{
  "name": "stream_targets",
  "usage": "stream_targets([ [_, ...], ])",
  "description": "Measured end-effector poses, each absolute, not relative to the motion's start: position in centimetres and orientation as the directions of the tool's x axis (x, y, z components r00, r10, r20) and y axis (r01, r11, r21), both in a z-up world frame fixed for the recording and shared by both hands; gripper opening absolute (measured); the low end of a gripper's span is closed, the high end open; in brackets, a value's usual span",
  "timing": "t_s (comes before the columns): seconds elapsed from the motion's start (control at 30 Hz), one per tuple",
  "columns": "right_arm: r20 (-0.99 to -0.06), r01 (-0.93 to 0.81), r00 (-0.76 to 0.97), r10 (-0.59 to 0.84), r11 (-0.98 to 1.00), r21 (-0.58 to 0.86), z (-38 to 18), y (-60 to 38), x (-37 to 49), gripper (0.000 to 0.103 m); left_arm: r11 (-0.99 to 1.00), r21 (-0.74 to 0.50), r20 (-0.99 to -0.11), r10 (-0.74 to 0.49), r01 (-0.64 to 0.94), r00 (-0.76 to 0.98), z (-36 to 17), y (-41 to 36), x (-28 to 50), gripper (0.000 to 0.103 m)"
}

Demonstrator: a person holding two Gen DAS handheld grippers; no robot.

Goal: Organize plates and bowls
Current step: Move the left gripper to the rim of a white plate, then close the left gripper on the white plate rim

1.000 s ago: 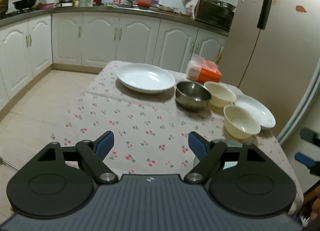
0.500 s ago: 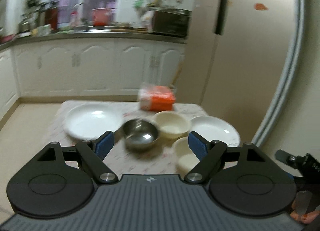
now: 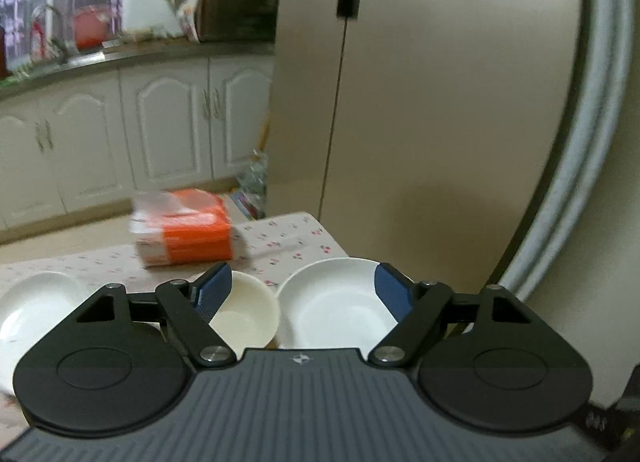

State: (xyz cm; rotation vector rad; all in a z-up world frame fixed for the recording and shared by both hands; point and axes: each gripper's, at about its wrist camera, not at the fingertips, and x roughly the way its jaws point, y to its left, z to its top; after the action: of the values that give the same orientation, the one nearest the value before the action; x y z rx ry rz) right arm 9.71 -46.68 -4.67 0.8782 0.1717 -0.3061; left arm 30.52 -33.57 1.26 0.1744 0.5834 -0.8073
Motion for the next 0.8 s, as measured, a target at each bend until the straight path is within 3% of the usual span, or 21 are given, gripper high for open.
stream_targets([
  [0.3, -0.302, 0.357, 0.934, -0.192, 0.553, 0.753, -6.0, -47.9, 10.9, 0.087, 0.685, -0.070, -0.641, -0.587, 0.725, 0.493, -3.5, -39.5, 35.5, 0.076],
  [0.8, -0.265, 0.289, 0.957, -0.121, 0.517, 0.806, -6.9, -48.5, 10.6, 0.087, 0.705, -0.044, -0.773, -0.473, 0.708, 0.423, -7.1, -45.3, 40.8, 0.076],
])
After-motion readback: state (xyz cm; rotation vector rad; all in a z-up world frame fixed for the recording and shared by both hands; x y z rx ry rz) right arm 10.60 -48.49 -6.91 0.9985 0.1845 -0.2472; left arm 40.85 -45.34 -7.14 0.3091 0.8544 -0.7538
